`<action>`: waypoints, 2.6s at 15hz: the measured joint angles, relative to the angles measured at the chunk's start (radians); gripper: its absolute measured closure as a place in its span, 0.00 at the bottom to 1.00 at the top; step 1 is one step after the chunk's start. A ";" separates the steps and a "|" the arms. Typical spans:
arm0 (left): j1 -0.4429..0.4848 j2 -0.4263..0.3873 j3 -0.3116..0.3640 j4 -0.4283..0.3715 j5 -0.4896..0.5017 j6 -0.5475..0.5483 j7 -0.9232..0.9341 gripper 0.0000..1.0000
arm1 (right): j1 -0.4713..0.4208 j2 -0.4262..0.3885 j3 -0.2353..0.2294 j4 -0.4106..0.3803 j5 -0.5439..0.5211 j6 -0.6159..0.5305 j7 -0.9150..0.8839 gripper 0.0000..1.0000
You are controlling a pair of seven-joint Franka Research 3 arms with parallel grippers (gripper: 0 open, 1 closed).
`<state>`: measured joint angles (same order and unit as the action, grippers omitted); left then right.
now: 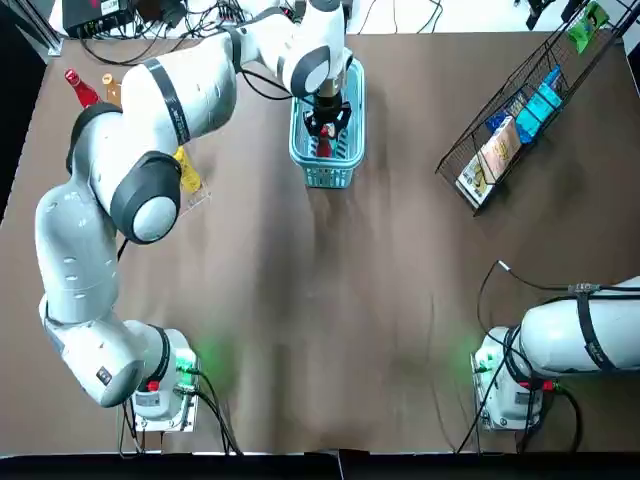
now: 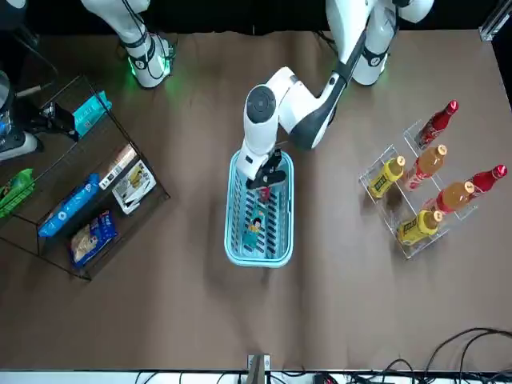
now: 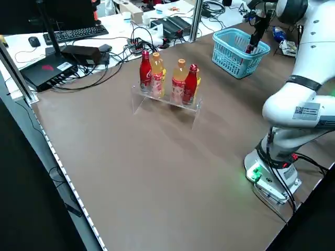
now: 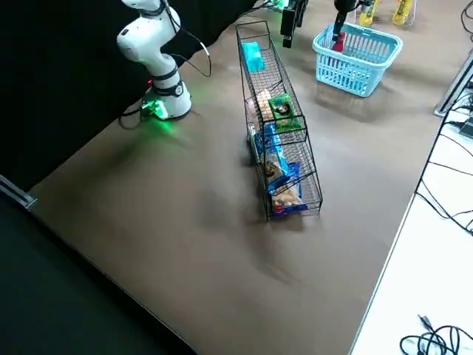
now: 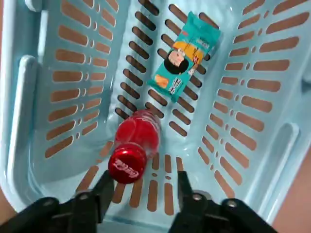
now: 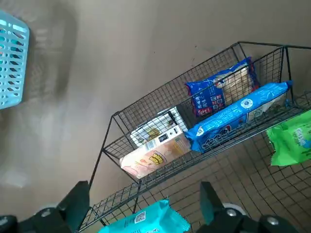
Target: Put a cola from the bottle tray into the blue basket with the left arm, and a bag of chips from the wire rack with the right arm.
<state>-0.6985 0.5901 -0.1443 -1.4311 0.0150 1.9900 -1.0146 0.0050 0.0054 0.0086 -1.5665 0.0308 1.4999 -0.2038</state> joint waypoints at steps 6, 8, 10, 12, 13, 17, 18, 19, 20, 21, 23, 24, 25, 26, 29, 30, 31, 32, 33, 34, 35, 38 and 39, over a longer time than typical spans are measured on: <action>0.006 -0.030 0.057 0.036 0.003 0.003 0.012 0.00 | 0.000 0.000 0.000 0.000 0.000 0.000 0.000 0.00; 0.013 -0.072 0.109 0.042 0.003 0.000 0.084 0.00 | 0.000 0.000 0.001 -0.001 0.000 -0.001 0.000 0.00; 0.052 -0.114 0.135 0.042 0.004 -0.027 0.184 0.00 | 0.000 0.000 0.001 -0.001 0.000 -0.001 0.000 0.00; 0.114 -0.146 0.138 0.041 0.004 -0.074 0.302 0.00 | 0.002 0.000 0.001 -0.002 0.000 -0.006 0.000 0.00; 0.142 -0.161 0.138 0.041 0.004 -0.105 0.378 0.00 | 0.004 0.000 0.001 -0.002 0.000 -0.010 0.000 0.00; 0.238 -0.235 0.141 0.042 0.004 -0.232 0.645 0.00 | 0.006 0.000 0.003 -0.004 0.000 -0.035 0.000 0.00; 0.257 -0.258 0.141 0.042 0.004 -0.268 0.688 0.00 | 0.007 0.000 0.003 -0.004 0.000 -0.037 0.000 0.00; 0.274 -0.282 0.140 0.042 0.004 -0.305 0.715 0.00 | 0.007 0.000 0.003 -0.004 0.000 -0.037 0.000 0.00; 0.288 -0.306 0.140 0.042 0.004 -0.333 0.728 0.00 | 0.007 0.000 0.003 -0.004 0.000 -0.037 0.000 0.00; 0.301 -0.332 0.140 0.042 0.004 -0.353 0.737 0.00 | 0.007 0.000 0.003 -0.003 0.001 -0.036 0.000 0.00; 0.316 -0.387 0.140 0.042 0.004 -0.386 0.744 0.00 | 0.007 0.000 0.004 -0.003 0.001 -0.035 0.000 0.00; 0.334 -0.439 0.138 0.041 0.004 -0.437 0.779 0.00 | 0.007 0.000 0.004 -0.003 0.001 -0.035 0.000 0.00; 0.342 -0.462 0.138 0.039 0.004 -0.472 0.808 0.00 | 0.007 0.000 0.004 -0.003 0.001 -0.035 0.000 0.00; 0.349 -0.483 0.138 0.035 0.004 -0.504 0.837 0.00 | 0.007 0.000 0.004 -0.003 0.001 -0.034 0.000 0.00; 0.365 -0.533 0.137 0.004 0.004 -0.539 0.872 0.00 | 0.007 0.000 0.002 -0.003 0.002 -0.030 0.002 0.00; 0.372 -0.541 0.137 -0.005 0.002 -0.539 0.882 0.00 | 0.006 0.000 0.000 -0.003 0.002 -0.030 0.003 0.00; 0.379 -0.546 0.137 -0.011 0.001 -0.539 0.898 0.00 | 0.005 0.000 -0.003 -0.003 0.003 -0.030 0.003 0.00; 0.388 -0.546 0.137 -0.014 0.001 -0.539 0.911 0.00 | 0.005 0.000 -0.005 -0.003 0.003 -0.030 0.003 0.00; 0.399 -0.546 0.137 -0.017 0.001 -0.539 0.919 0.00 | 0.005 0.000 -0.006 -0.003 0.003 -0.029 0.003 0.00; 0.413 -0.546 0.137 -0.019 0.001 -0.539 0.926 0.00 | 0.005 0.000 -0.006 -0.003 0.003 -0.023 0.003 0.00; 0.427 -0.546 0.137 -0.020 0.001 -0.539 0.942 0.00 | 0.005 0.000 -0.006 -0.003 0.003 -0.016 0.003 0.00; 0.444 -0.547 0.137 -0.020 0.001 -0.537 0.978 0.00 | 0.005 0.000 -0.006 -0.003 0.003 -0.013 0.003 0.00; 0.444 -0.547 0.137 -0.020 0.001 -0.537 0.984 0.00 | 0.005 0.000 -0.006 -0.003 0.003 -0.013 0.003 0.00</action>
<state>-0.2549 0.0431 -0.0071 -1.4516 0.0162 1.4528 -0.0308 0.0102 0.0054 0.0029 -1.5696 0.0333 1.4873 -0.2011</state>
